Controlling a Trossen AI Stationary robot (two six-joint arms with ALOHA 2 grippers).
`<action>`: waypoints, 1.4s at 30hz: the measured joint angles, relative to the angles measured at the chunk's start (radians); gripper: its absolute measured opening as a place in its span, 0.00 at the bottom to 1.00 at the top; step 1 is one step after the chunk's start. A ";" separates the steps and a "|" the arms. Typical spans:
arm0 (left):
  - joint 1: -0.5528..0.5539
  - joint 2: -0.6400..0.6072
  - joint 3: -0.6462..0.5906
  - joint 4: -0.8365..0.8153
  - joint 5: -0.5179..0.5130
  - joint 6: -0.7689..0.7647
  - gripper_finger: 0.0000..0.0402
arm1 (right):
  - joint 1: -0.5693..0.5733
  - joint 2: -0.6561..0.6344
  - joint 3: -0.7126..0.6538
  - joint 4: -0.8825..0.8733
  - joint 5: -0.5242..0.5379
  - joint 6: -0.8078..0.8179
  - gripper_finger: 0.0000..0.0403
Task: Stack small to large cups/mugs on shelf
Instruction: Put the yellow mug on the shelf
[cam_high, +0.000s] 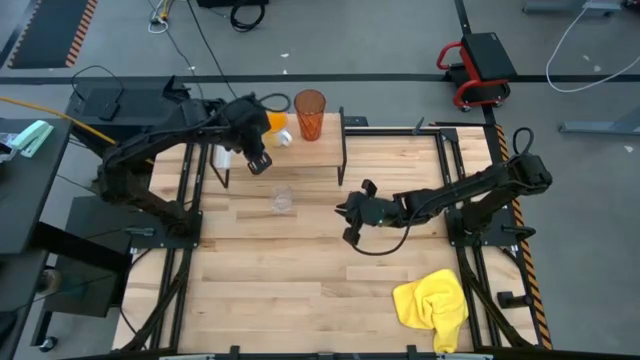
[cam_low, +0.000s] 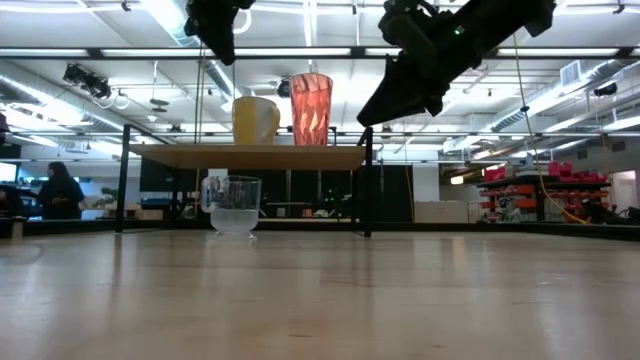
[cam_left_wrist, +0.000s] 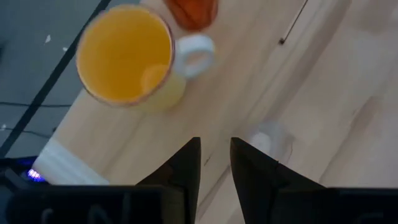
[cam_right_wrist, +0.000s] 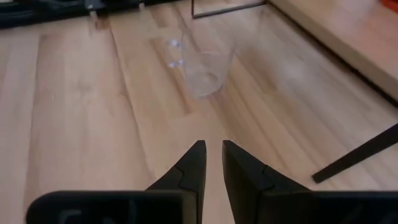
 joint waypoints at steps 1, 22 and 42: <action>-0.008 -0.001 -0.012 -0.001 -0.011 0.000 0.24 | -0.006 0.000 0.000 0.005 0.000 -0.001 0.15; -0.120 -0.234 -0.263 0.097 -0.099 -0.097 0.22 | -0.108 0.000 0.115 0.089 -0.098 -0.113 0.14; -0.139 -0.420 -0.535 0.313 -0.121 -0.110 0.20 | -0.168 0.000 0.128 0.111 -0.098 -0.122 0.04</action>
